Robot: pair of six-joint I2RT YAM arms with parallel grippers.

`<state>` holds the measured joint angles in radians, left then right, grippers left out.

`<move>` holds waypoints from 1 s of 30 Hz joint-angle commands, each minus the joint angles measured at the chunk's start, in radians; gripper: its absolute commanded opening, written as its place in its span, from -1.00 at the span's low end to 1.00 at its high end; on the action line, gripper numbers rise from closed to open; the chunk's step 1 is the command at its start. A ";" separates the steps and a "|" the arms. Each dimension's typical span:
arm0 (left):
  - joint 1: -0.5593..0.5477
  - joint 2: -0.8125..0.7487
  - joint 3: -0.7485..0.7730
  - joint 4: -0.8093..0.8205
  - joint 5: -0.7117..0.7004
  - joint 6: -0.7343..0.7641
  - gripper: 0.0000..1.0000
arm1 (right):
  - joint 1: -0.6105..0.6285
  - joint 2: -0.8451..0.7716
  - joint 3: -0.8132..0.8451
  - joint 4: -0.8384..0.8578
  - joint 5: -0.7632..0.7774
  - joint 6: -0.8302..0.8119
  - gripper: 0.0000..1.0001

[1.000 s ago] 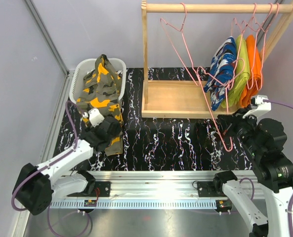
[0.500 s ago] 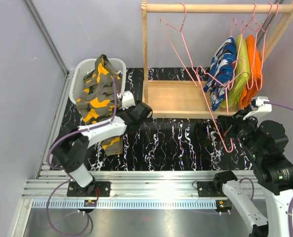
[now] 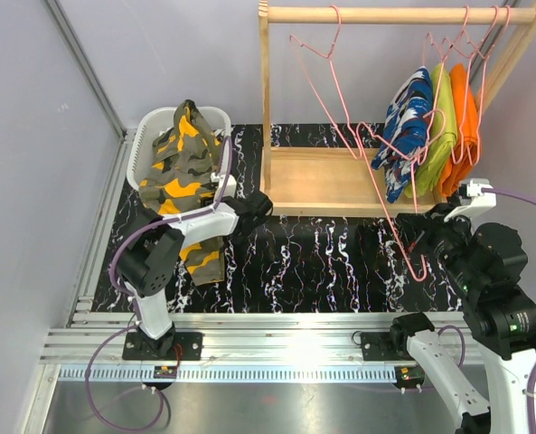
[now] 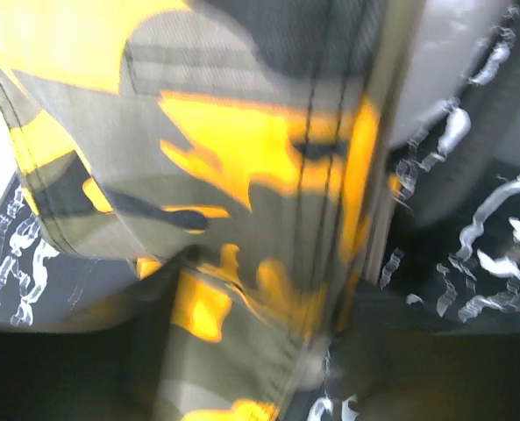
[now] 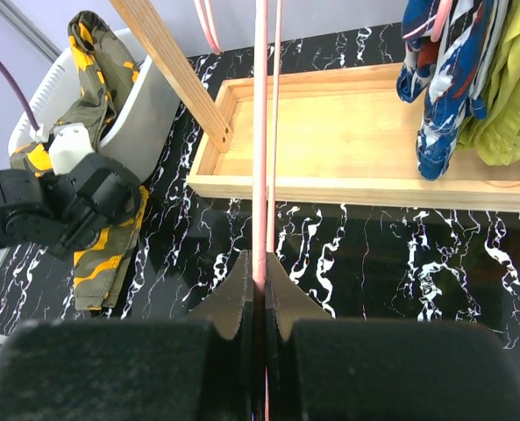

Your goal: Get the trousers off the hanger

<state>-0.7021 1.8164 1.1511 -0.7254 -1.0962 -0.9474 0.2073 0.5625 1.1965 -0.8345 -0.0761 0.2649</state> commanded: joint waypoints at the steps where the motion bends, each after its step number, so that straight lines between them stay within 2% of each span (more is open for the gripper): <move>1: 0.013 -0.028 -0.010 0.073 -0.062 0.041 -0.11 | -0.003 -0.010 -0.003 0.066 -0.027 -0.016 -1.00; 6: -0.008 -0.110 -0.005 0.054 -0.073 0.056 -0.45 | -0.003 -0.004 -0.005 0.075 -0.037 -0.012 -1.00; 7: -0.014 -0.124 0.004 0.005 -0.085 0.032 -0.74 | -0.003 -0.003 -0.003 0.075 -0.037 -0.010 -1.00; 8: -0.017 -0.137 0.013 -0.029 -0.093 0.013 -0.91 | -0.003 -0.003 -0.003 0.075 -0.037 -0.012 -1.00; 9: -0.019 -0.169 0.033 -0.070 -0.100 -0.010 -1.00 | -0.002 -0.004 -0.002 0.074 -0.039 -0.012 -1.00; 10: -0.020 -0.183 0.041 -0.144 -0.114 -0.040 -1.00 | -0.003 -0.004 0.002 0.072 -0.039 -0.012 -1.00; 14: -0.022 -0.272 0.082 -0.268 -0.134 -0.041 -1.00 | -0.003 -0.006 0.006 0.069 -0.040 -0.010 -1.00; 18: -0.019 -0.310 0.182 -0.463 -0.192 -0.060 -1.00 | -0.003 -0.006 0.006 0.072 -0.045 -0.010 -1.00; 22: 0.013 -0.333 0.321 -0.511 -0.244 0.054 -1.00 | -0.003 -0.007 0.011 0.068 -0.044 -0.010 -1.00; 23: 0.024 -0.339 0.341 -0.509 -0.251 0.080 -1.00 | -0.003 -0.007 0.011 0.066 -0.041 -0.010 -1.00; 26: 0.087 -0.391 0.378 -0.386 -0.243 0.287 -1.00 | -0.002 -0.009 0.015 0.063 -0.039 -0.012 -1.00; 27: 0.122 -0.413 0.380 -0.265 -0.229 0.427 -1.00 | -0.002 -0.009 0.015 0.063 -0.037 -0.012 -1.00; 29: 0.154 -0.478 0.371 -0.119 -0.173 0.575 -1.00 | -0.003 -0.007 0.017 0.063 -0.037 -0.012 -1.00; 30: 0.176 -0.495 0.368 0.017 -0.157 0.701 -1.00 | -0.003 -0.009 0.015 0.063 -0.037 -0.013 -1.00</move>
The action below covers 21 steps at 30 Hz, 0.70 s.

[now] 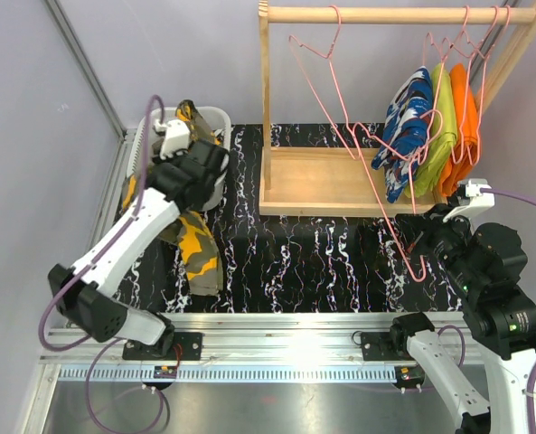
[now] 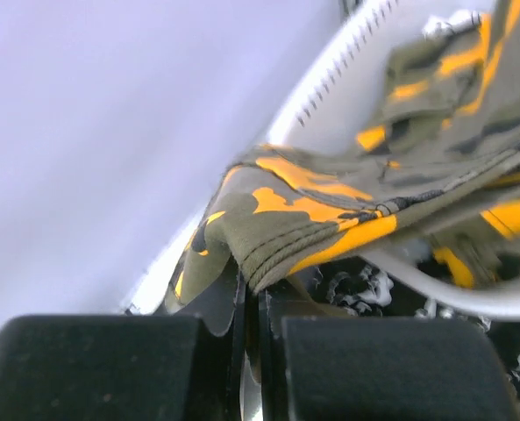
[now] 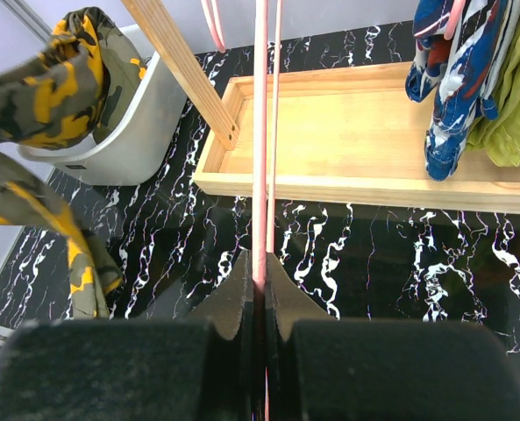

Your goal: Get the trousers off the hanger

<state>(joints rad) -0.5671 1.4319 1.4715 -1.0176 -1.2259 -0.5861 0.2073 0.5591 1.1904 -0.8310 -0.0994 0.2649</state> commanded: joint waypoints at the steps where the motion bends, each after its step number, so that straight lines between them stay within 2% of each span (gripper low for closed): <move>1: 0.047 -0.123 0.050 0.367 -0.009 0.398 -1.00 | -0.002 -0.004 0.021 0.059 -0.014 -0.013 -1.00; 4: 0.052 -0.136 0.085 0.546 -0.029 0.618 -1.00 | -0.002 -0.002 0.018 0.066 -0.014 -0.013 -1.00; 9: 0.082 -0.102 0.104 0.963 -0.064 1.044 -1.00 | -0.003 0.012 0.020 0.073 -0.022 -0.010 -1.00; 11: 0.102 -0.087 0.118 1.118 -0.058 1.136 -1.00 | -0.003 0.016 0.021 0.072 -0.025 -0.010 -1.00; 13: 0.136 -0.065 0.139 1.201 -0.012 1.242 -1.00 | -0.002 0.016 0.028 0.064 -0.023 -0.012 -1.00; 14: 0.148 -0.056 0.139 1.319 0.012 1.285 -1.00 | -0.003 0.015 0.028 0.064 -0.023 -0.012 -1.00; 15: 0.170 -0.045 0.142 1.368 0.037 1.368 -1.00 | -0.003 0.016 0.028 0.061 -0.022 -0.012 -1.00; 17: 0.188 0.010 0.183 1.459 0.121 1.434 -1.00 | -0.003 0.016 0.025 0.063 -0.025 -0.012 -1.00; 21: 0.222 0.157 0.354 1.545 0.199 1.616 -1.00 | -0.002 0.019 0.011 0.061 -0.029 -0.010 -1.00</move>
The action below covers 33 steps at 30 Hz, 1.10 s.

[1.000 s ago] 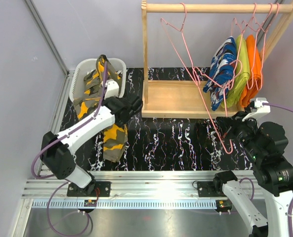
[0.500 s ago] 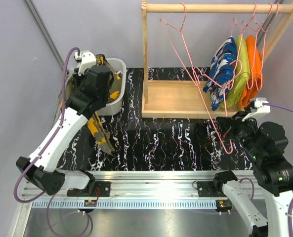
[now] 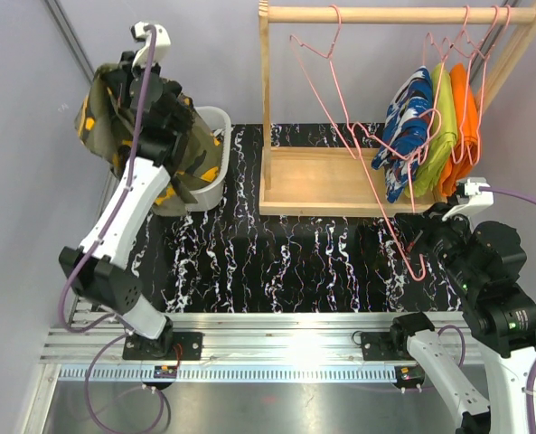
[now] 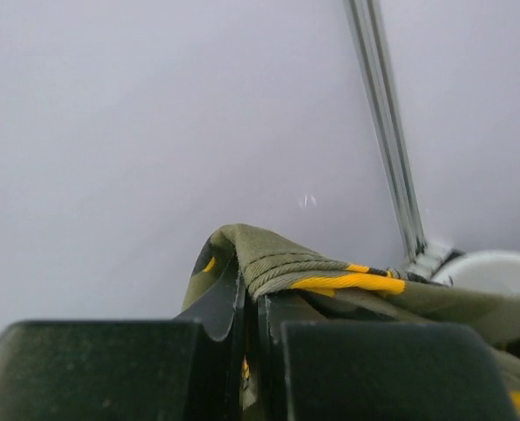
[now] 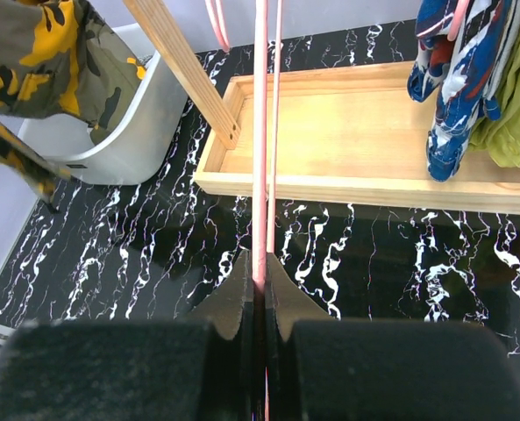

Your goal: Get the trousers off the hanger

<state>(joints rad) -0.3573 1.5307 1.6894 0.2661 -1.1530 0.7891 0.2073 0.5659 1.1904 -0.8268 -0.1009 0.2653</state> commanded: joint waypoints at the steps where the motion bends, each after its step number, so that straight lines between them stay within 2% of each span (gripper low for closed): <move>1: 0.015 0.081 0.160 0.280 0.142 0.261 -1.00 | -0.002 0.011 0.009 0.055 -0.026 -0.012 -1.00; 5: 0.043 0.199 0.311 0.300 0.182 0.294 -1.00 | -0.003 0.011 -0.002 0.057 -0.022 -0.012 -1.00; 8: 0.078 0.223 0.309 0.360 0.225 0.268 -1.00 | -0.003 0.015 -0.003 0.054 -0.025 -0.012 -1.00; 11: 0.110 0.269 0.372 0.279 0.239 0.168 -1.00 | -0.003 0.017 -0.003 0.048 -0.028 -0.009 -1.00; 13: 0.133 0.304 0.433 0.242 0.227 0.058 -1.00 | -0.002 0.017 -0.006 0.051 -0.031 -0.009 -1.00; 14: 0.148 0.321 0.473 0.173 0.216 -0.023 -1.00 | -0.003 0.017 -0.009 0.051 -0.028 -0.008 -1.00; 16: 0.158 0.359 0.539 0.150 0.194 -0.085 -1.00 | -0.002 0.022 -0.009 0.046 -0.023 -0.008 -1.00; 22: 0.161 0.457 0.631 0.150 0.173 -0.175 -1.00 | -0.003 0.028 -0.023 0.041 -0.028 0.003 -1.00; 26: 0.158 0.555 0.768 0.004 0.200 -0.284 -1.00 | -0.003 0.035 -0.031 0.037 -0.019 -0.005 -1.00; 33: 0.141 0.624 0.897 -0.062 0.280 -0.402 -1.00 | -0.003 0.058 -0.032 0.032 -0.033 0.000 -1.00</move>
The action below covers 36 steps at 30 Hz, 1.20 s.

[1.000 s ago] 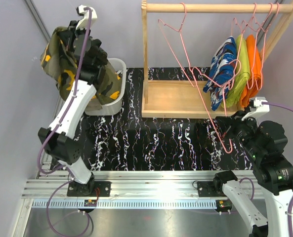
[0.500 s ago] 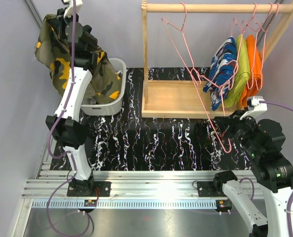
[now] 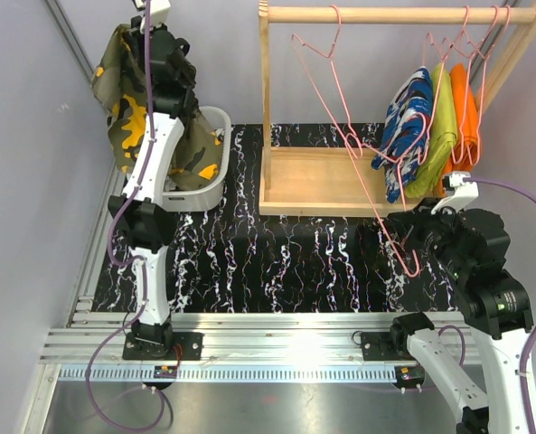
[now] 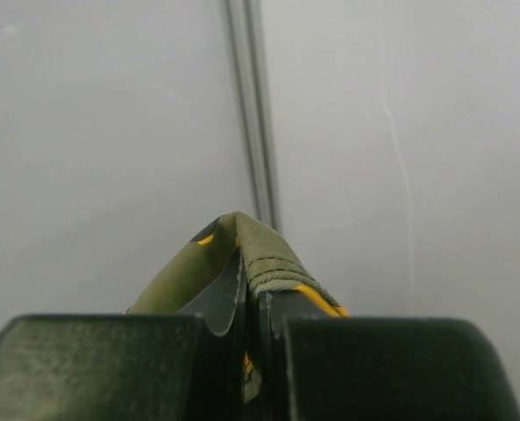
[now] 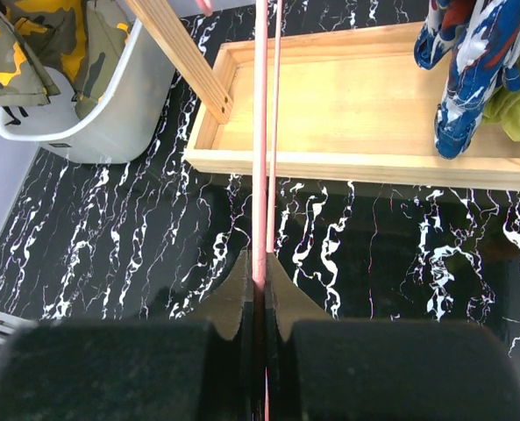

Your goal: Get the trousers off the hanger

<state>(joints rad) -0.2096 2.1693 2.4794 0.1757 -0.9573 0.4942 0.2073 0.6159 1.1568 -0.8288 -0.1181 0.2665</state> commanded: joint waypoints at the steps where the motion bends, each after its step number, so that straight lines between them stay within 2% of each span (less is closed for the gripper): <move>1: -0.007 -0.009 0.121 -0.002 0.092 -0.126 -1.00 | -0.002 0.010 0.003 0.034 -0.020 -0.003 -1.00; 4: -0.008 -0.003 0.202 -0.067 0.095 -0.186 -1.00 | -0.003 0.008 0.000 0.030 -0.014 -0.004 -1.00; 9: 0.004 -0.037 0.223 -0.013 0.040 -0.198 -1.00 | -0.003 0.004 -0.028 0.039 -0.040 0.004 -1.00; 15: 0.042 -0.068 0.196 -0.211 0.097 -0.451 -1.00 | -0.002 -0.002 -0.049 0.053 -0.068 0.014 -1.00; 16: 0.035 -0.086 0.156 -0.238 0.123 -0.486 -1.00 | -0.002 -0.005 -0.054 0.054 -0.068 0.014 -1.00; 17: 0.007 -0.151 0.030 -0.216 0.177 -0.550 -1.00 | -0.002 -0.007 -0.058 0.057 -0.066 0.016 -1.00; 18: -0.011 -0.176 -0.031 -0.181 0.183 -0.563 -1.00 | -0.003 -0.008 -0.063 0.056 -0.064 0.016 -1.00; 19: -0.029 -0.183 -0.037 -0.148 0.186 -0.575 -1.00 | -0.003 -0.008 -0.063 0.057 -0.068 0.017 -1.00; 20: -0.054 -0.146 -0.013 -0.166 0.189 -0.595 -1.00 | -0.002 -0.007 -0.062 0.056 -0.069 0.017 -1.00; 21: -0.063 -0.119 0.092 -0.173 0.187 -0.605 -1.00 | -0.003 -0.007 -0.057 0.054 -0.075 0.017 -1.00; 24: -0.080 -0.068 0.139 -0.212 0.213 -0.672 -1.00 | -0.003 -0.016 -0.046 0.045 -0.078 0.019 -1.00; 26: -0.089 -0.080 0.103 -0.206 0.233 -0.698 -1.00 | -0.003 -0.021 -0.048 0.045 -0.083 0.020 -1.00; 27: -0.094 -0.104 0.025 -0.144 0.245 -0.691 -1.00 | -0.003 -0.022 -0.051 0.046 -0.092 0.020 -1.00; 30: -0.096 -0.134 -0.066 -0.084 0.293 -0.701 -1.00 | -0.003 -0.033 -0.068 0.057 -0.106 0.025 -1.00; 34: -0.090 -0.181 -0.264 0.106 0.321 -0.596 -1.00 | -0.003 -0.039 -0.074 0.065 -0.132 0.033 -1.00; 36: -0.082 -0.207 -0.316 0.114 0.292 -0.588 -1.00 | -0.003 -0.044 -0.074 0.066 -0.137 0.034 -1.00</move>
<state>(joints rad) -0.3031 2.0621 2.2135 0.0853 -0.6846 -0.1108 0.2073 0.5838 1.0836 -0.8303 -0.2195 0.2913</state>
